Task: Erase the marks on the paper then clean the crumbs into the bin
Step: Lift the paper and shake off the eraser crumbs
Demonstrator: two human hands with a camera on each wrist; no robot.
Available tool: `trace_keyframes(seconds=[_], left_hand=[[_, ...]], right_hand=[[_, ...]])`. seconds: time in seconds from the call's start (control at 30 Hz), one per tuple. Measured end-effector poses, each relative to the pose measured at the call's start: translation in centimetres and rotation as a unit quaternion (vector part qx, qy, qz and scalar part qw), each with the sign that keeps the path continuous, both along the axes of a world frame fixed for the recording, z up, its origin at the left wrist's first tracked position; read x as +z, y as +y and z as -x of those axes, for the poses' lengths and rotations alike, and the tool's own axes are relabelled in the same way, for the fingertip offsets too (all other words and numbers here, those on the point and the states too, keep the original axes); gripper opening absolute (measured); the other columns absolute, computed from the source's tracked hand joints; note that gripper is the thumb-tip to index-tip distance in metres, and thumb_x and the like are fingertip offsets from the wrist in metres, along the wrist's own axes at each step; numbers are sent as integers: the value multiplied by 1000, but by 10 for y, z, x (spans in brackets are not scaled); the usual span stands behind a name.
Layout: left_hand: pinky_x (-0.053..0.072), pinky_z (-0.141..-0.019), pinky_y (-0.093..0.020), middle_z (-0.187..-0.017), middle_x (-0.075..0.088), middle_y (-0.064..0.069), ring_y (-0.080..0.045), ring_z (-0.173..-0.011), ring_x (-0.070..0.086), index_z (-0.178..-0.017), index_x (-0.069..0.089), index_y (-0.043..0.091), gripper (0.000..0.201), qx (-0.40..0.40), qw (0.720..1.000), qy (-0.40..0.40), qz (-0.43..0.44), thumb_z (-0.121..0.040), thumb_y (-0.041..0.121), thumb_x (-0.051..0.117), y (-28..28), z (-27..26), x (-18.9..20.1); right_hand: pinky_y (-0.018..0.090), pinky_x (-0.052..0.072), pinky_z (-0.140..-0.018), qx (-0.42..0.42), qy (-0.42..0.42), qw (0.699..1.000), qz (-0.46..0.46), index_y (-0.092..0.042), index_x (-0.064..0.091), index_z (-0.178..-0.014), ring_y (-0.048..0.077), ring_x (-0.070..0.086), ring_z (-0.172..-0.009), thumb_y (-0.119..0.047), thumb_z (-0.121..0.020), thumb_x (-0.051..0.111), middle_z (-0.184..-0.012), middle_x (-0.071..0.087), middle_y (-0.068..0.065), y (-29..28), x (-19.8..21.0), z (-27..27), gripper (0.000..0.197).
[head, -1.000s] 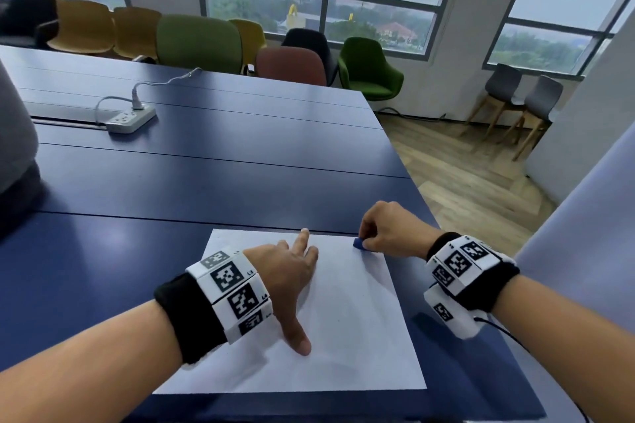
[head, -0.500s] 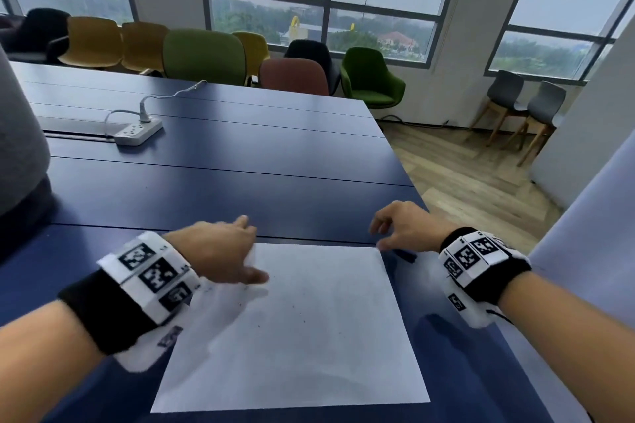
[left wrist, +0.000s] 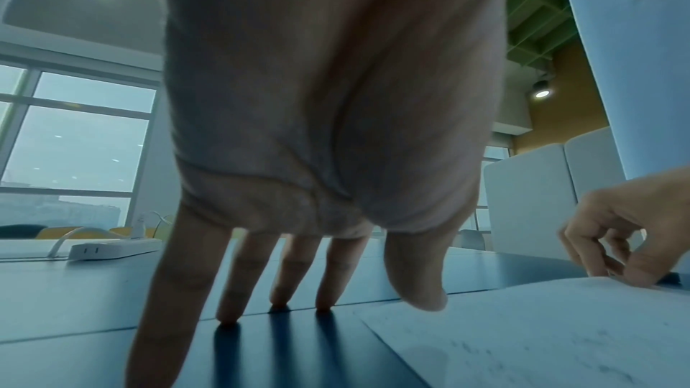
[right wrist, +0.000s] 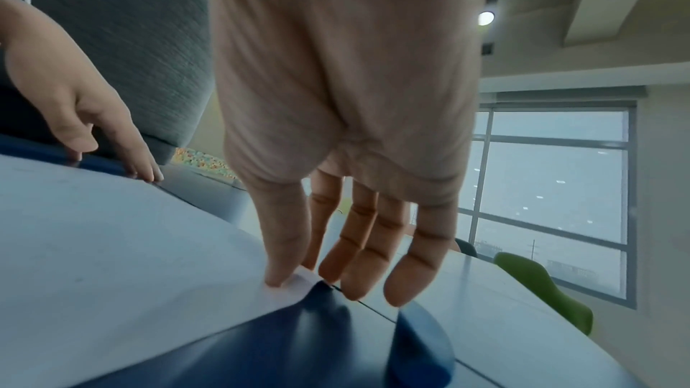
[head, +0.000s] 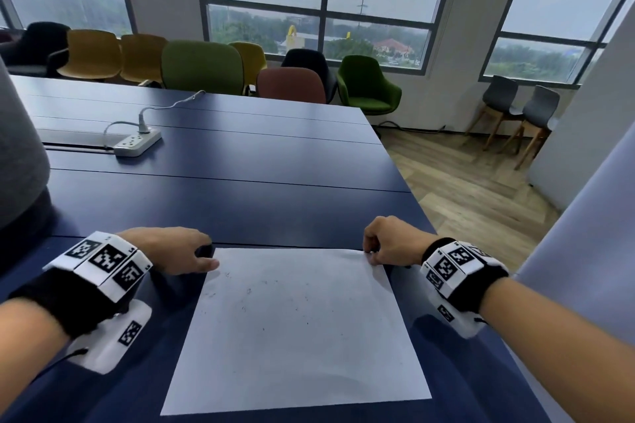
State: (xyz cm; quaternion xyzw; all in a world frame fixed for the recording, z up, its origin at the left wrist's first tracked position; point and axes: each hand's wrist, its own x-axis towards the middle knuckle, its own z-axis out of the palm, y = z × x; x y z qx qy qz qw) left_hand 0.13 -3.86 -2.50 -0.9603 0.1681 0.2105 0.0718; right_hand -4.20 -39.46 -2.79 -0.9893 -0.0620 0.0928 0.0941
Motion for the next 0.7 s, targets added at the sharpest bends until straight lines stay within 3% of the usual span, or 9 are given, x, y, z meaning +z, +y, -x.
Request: trace_keyframes(seconds=[0.2, 0.3, 0.4, 0.53, 0.6, 0.7], left_hand=[[39, -101, -30, -133, 54, 3, -16, -119, 52, -138, 49, 21, 45, -13, 998, -17, 58, -100, 45, 45, -4, 1, -1], [43, -92, -30, -114, 61, 2, -18, -104, 57, -119, 61, 17, 34, 5, 994, -38, 101, -98, 42, 51, -1, -9, -5], [48, -77, -28, -92, 66, 3, -16, -83, 61, -98, 69, 15, 27, 57, 984, -56, 160, -94, 39, 58, 2, -16, -9], [39, -47, -20, -60, 56, 2, -10, -51, 49, -70, 63, 12, 27, 132, 956, -94, 245, -93, 26, 63, -1, -14, -5], [48, -47, -22, -55, 53, -1, -14, -49, 49, -68, 64, 5, 28, 162, 933, -94, 308, -93, 20, 63, 0, -14, -1], [57, -57, -36, -66, 57, -13, -23, -61, 55, -80, 67, -5, 23, 187, 888, -93, 410, -92, 15, 64, 5, -11, 9]], right_hand=[[28, 52, -63, 4, 0, 999, 35, -20, 65, -74, 19, 65, -77, -10, -77, 65, -83, 69, -1, 8, 7, -5, 10], [32, 57, -71, -3, -22, 1000, -2, -23, 63, -72, 17, 66, -78, -12, -77, 64, -80, 67, -5, 5, 7, -5, 13], [23, 52, -64, -9, -54, 997, -53, -21, 64, -75, 11, 64, -72, -11, -79, 65, -75, 65, -7, 3, 9, -5, 11], [12, 44, -54, -28, -112, 986, -118, -16, 65, -78, 7, 64, -64, -11, -82, 67, -73, 67, -4, 0, 13, 1, 6], [9, 44, -53, -34, -143, 980, -133, -18, 65, -77, 5, 63, -66, -13, -82, 68, -70, 66, -7, -1, 17, 5, 8], [7, 43, -55, -36, -184, 968, -168, -22, 63, -78, 1, 60, -66, -13, -82, 71, -71, 64, -9, -2, 25, 13, 12]])
